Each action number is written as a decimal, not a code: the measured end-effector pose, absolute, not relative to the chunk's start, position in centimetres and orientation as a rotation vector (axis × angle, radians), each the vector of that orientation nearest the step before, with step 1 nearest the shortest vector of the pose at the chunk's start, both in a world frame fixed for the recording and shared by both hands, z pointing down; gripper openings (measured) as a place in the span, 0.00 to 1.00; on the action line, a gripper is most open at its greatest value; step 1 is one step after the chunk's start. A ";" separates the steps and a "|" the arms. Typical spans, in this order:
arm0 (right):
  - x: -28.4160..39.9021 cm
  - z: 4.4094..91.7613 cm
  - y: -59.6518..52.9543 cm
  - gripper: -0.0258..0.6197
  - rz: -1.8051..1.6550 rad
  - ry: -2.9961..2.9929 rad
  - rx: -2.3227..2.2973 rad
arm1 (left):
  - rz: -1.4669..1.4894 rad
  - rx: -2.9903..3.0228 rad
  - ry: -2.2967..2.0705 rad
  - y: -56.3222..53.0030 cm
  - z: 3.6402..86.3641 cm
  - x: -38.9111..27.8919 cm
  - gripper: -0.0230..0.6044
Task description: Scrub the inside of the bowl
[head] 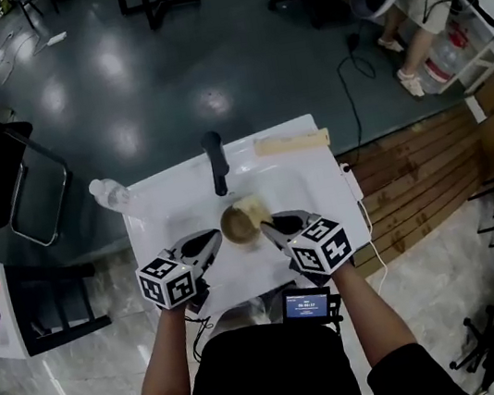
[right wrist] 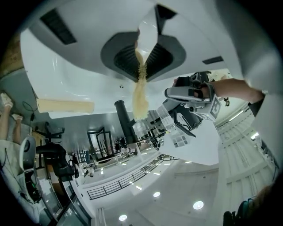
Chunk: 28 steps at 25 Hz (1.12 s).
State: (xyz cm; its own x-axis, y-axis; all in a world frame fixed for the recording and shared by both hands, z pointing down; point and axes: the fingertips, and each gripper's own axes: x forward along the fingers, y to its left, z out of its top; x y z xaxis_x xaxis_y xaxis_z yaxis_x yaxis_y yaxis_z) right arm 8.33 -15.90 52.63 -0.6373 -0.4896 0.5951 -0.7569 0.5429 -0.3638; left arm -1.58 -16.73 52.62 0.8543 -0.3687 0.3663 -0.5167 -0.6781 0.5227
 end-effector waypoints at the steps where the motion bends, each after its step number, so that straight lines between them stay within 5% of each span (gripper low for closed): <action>1: 8.4 52.4 -15.6 0.10 0.849 -2.362 1.015 | 0.293 2.405 -0.632 -16.2 52.1 -1.5 0.04; 28: 17.4 48.7 2.5 0.10 0.680 -2.532 0.967 | 0.187 2.548 -0.831 5.0 46.6 6.5 0.04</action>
State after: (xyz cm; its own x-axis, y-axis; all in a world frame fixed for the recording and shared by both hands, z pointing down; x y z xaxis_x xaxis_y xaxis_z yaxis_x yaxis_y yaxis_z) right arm 17.36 2.50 48.67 -0.7081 -0.5254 0.4718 -0.6911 0.6529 -0.3101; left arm 6.54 5.04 46.62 0.8093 -0.5262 0.2610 -0.5873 -0.7167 0.3761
